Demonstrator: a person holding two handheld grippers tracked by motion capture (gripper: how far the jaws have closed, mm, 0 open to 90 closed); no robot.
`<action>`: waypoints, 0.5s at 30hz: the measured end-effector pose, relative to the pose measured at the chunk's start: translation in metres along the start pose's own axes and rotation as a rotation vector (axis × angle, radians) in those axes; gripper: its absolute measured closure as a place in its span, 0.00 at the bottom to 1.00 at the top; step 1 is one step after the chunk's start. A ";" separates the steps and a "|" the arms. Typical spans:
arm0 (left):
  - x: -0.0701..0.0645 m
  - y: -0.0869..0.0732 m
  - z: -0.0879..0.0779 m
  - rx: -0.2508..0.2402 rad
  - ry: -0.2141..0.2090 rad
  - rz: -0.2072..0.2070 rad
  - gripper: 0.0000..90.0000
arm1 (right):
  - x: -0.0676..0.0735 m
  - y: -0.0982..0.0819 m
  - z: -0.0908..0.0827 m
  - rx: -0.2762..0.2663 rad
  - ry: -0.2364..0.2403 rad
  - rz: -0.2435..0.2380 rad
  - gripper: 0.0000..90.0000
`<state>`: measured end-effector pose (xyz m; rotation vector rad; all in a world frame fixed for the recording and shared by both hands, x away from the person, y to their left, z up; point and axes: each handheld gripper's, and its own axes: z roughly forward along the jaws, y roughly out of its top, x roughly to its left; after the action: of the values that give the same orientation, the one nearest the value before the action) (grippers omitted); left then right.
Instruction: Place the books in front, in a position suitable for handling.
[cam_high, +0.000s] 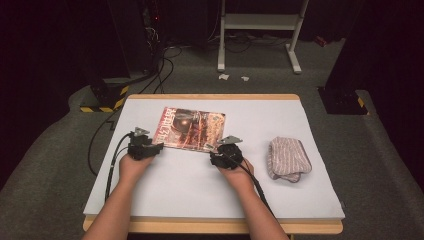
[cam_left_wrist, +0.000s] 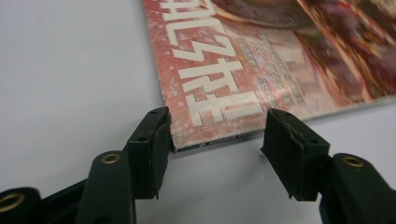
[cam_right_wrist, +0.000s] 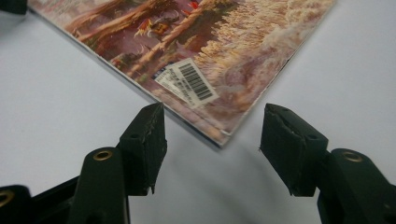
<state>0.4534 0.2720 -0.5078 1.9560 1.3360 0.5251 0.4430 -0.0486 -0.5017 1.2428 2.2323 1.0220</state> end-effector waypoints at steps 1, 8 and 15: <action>-0.011 0.000 -0.001 0.011 -0.029 0.031 0.47 | -0.006 0.000 -0.001 -0.005 -0.009 0.013 0.44; -0.010 0.004 -0.005 -0.106 -0.018 -0.087 0.46 | -0.027 0.005 0.003 -0.002 -0.042 0.047 0.43; -0.008 0.004 0.011 -0.064 -0.019 -0.120 0.44 | -0.038 0.008 0.018 0.018 -0.001 0.097 0.39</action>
<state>0.4606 0.2601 -0.5121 1.8116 1.3976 0.4839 0.4793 -0.0701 -0.5081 1.3705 2.2033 1.0385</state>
